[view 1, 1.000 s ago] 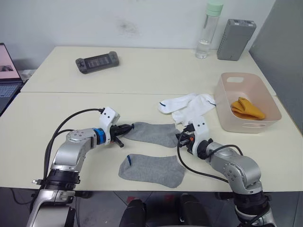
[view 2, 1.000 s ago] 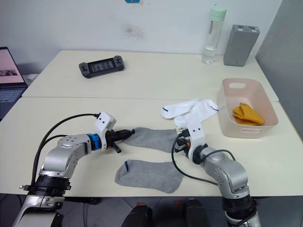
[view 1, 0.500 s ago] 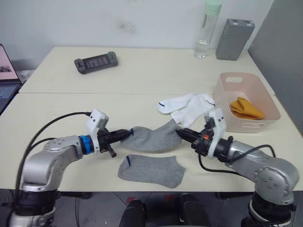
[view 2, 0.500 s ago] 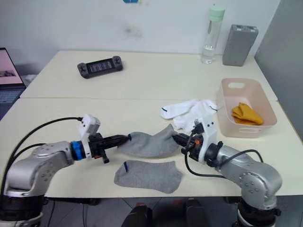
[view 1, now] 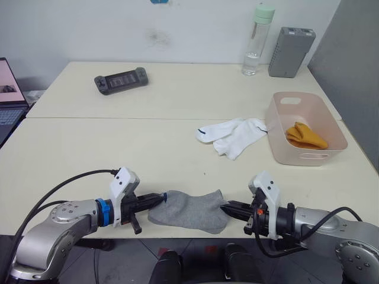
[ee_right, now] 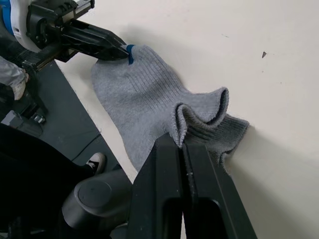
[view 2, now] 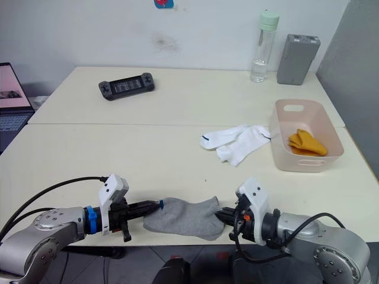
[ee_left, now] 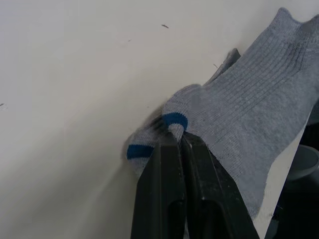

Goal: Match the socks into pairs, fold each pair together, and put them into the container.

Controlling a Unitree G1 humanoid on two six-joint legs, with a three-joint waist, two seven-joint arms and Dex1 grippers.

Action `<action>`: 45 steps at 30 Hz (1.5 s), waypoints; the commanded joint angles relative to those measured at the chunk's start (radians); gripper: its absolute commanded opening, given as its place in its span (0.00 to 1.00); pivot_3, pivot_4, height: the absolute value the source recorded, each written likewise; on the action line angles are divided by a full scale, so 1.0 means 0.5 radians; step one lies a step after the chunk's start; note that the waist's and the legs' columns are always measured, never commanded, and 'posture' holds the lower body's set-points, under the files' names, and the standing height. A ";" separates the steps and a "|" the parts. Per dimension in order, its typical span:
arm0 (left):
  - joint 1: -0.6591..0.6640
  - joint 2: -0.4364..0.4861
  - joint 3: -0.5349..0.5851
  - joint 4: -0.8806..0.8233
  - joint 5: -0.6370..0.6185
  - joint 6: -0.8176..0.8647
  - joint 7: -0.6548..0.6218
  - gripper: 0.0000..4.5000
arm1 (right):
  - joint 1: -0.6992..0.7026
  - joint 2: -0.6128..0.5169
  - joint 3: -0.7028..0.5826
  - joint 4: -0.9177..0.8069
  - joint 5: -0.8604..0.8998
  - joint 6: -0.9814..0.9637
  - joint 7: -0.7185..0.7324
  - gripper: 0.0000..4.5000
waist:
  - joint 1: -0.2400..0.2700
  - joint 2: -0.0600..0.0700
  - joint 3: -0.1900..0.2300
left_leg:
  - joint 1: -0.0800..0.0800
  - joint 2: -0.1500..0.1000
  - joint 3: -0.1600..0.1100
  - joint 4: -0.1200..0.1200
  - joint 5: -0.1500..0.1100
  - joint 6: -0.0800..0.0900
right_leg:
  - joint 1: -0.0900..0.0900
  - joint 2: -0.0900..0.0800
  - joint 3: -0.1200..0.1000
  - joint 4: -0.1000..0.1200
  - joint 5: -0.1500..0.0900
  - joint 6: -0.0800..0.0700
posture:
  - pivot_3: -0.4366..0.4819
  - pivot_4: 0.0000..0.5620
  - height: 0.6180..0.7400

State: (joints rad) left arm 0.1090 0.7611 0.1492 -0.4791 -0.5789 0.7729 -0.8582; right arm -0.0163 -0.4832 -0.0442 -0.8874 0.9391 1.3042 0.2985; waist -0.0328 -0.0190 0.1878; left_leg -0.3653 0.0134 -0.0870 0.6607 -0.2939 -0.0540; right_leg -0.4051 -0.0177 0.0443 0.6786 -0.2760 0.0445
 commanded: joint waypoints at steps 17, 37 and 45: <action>0.050 0.026 0.195 0.018 -0.154 -0.132 -0.100 0.81 | 0.100 -0.133 0.035 0.001 -0.118 -0.329 0.032 0.76 | 0.001 0.000 0.000 | -0.001 0.001 0.001 -0.001 0.000 0.000 | -0.001 0.000 0.000 -0.001 -0.001 0.000 | 0.48 0.27 1.00; -0.026 0.117 -0.353 0.190 0.336 -0.193 0.004 0.89 | 0.090 -0.156 0.528 0.229 -0.624 -0.467 -0.024 0.80 | 0.001 0.003 -0.006 | 0.000 0.000 0.002 -0.002 0.000 0.000 | 0.001 -0.001 0.001 -0.005 -0.001 0.001 | 0.48 0.27 1.00; -0.003 0.086 -0.335 0.041 0.203 -0.037 -0.002 0.44 | 0.055 -0.225 0.540 0.203 -0.665 -0.509 0.084 0.17 | 0.001 0.004 -0.007 | 0.000 0.000 0.002 -0.002 0.000 0.000 | 0.001 -0.001 0.001 -0.007 -0.002 0.002 | 0.48 0.27 1.00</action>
State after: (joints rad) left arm 0.0856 0.8136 0.0229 -0.4439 -0.4571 0.7208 -0.8443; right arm 0.0184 -0.5941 0.2298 -0.7695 0.6029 1.0568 0.3269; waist -0.0321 -0.0171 0.1841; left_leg -0.3655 0.0133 -0.0862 0.6595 -0.2942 -0.0540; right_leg -0.4046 -0.0183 0.0448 0.6749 -0.2769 0.0457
